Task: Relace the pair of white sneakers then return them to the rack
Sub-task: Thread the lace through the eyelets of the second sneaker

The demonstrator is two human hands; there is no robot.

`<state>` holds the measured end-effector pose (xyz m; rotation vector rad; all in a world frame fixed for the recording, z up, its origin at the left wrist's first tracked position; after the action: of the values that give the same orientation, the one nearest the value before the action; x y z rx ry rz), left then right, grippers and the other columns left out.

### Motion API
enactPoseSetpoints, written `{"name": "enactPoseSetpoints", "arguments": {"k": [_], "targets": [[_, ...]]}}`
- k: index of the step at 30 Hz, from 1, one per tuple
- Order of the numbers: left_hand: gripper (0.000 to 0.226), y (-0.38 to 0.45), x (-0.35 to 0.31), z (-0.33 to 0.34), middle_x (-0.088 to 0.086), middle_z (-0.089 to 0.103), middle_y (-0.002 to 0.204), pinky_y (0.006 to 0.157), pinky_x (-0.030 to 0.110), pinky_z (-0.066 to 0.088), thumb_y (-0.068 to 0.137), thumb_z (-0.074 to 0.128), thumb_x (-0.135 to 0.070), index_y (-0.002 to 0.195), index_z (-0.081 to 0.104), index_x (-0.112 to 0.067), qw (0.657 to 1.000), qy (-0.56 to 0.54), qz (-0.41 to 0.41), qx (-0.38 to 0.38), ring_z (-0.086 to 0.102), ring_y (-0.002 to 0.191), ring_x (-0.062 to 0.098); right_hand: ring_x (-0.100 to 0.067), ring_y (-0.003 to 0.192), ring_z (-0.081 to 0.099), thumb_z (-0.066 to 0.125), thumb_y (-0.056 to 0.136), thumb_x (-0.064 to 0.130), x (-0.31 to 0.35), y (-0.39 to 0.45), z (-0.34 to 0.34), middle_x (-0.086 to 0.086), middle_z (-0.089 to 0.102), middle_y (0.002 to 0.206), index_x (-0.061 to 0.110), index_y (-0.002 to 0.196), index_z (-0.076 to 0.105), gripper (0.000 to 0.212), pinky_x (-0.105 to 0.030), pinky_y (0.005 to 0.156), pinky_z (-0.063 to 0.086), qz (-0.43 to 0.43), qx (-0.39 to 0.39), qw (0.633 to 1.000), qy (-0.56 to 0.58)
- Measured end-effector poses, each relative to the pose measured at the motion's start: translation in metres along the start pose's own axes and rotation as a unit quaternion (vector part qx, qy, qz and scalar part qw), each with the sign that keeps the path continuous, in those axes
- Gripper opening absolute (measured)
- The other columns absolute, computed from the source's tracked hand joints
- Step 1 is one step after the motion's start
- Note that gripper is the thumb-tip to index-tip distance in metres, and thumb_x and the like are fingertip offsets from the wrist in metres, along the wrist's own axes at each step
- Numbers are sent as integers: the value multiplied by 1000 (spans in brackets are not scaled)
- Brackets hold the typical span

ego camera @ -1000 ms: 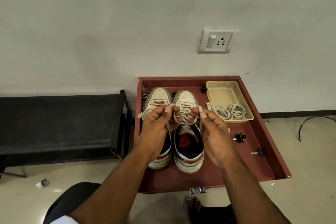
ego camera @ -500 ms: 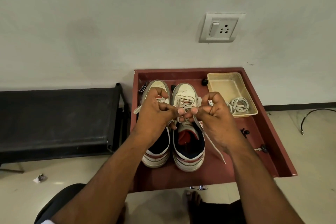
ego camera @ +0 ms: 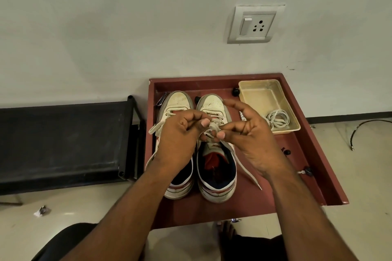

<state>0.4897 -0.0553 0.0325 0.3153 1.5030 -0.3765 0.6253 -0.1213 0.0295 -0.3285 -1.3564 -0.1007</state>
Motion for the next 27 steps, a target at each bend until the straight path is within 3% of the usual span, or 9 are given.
{"name": "enactPoseSetpoints", "arguments": {"k": [2,5,10,14,18,21,23,25,27], "targets": [[16,-1,-1,2,-5,72,66,55,14,50,92,60,4,94,60,-12,1000,22,8,18,66,58,5,-23,78,71,68,77,-14,-3,1,1,-17,72,80,24,130,55,66,-30,82,57,15,15,1000,-3],[23,-1,0,1,2,72,66,55,17,50,91,63,0,96,48,-16,999,41,13,16,65,54,9,-21,76,73,68,78,-12,-2,0,3,-12,75,81,7,109,68,37,-25,75,57,8,10,1000,-28],[7,-4,-3,2,-4,71,94,58,18,50,95,59,-11,101,60,-7,998,36,49,12,63,68,2,-23,66,71,72,76,-12,-4,3,0,-11,72,69,1,84,66,17,-28,65,57,-13,-53,998,-22],[5,-2,4,1,-8,66,112,68,43,60,89,70,-15,91,67,-11,991,114,74,-5,69,77,19,-23,64,70,73,76,-6,-5,3,1,-13,69,66,0,84,64,14,-29,65,57,-9,-48,999,-11],[9,-1,9,-2,-7,66,93,59,22,54,95,63,-21,93,64,-12,989,84,36,-114,65,75,3,-28,79,73,72,76,-12,-5,2,8,-10,73,92,8,78,65,21,-38,76,61,-36,-20,998,-56],[12,1,15,-4,-1,67,82,58,35,54,94,64,-30,86,61,-21,984,78,6,-160,65,70,22,-16,90,68,76,72,-10,0,-1,9,4,69,102,16,70,64,29,-25,80,55,-161,-43,959,-231],[16,2,15,-6,5,66,78,51,30,49,94,65,-30,84,60,-19,979,94,2,-179,64,61,23,-5,98,65,71,74,-11,5,-6,15,6,70,103,9,70,61,23,-19,83,49,-252,-41,917,-305],[18,4,14,-7,10,64,74,43,23,45,93,66,-26,86,60,-11,978,98,-11,-186,60,50,15,-2,102,64,65,80,-3,8,-11,22,8,71,103,17,77,57,22,-28,85,45,-324,-44,862,-387],[17,5,12,-9,9,66,80,46,30,49,90,70,-26,88,59,-14,980,81,-18,-184,65,57,22,-7,99,65,56,86,7,6,-12,28,6,72,103,26,89,52,19,-32,81,37,-352,-39,814,-462]]}}
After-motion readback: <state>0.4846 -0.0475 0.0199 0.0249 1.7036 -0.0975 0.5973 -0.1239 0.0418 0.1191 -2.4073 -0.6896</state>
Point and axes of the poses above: each hand's wrist, its own y-axis towards the middle knuckle, its own z-axis out of the palm, x = y × z, the point moved 5 cm from there along y, towards the middle knuckle
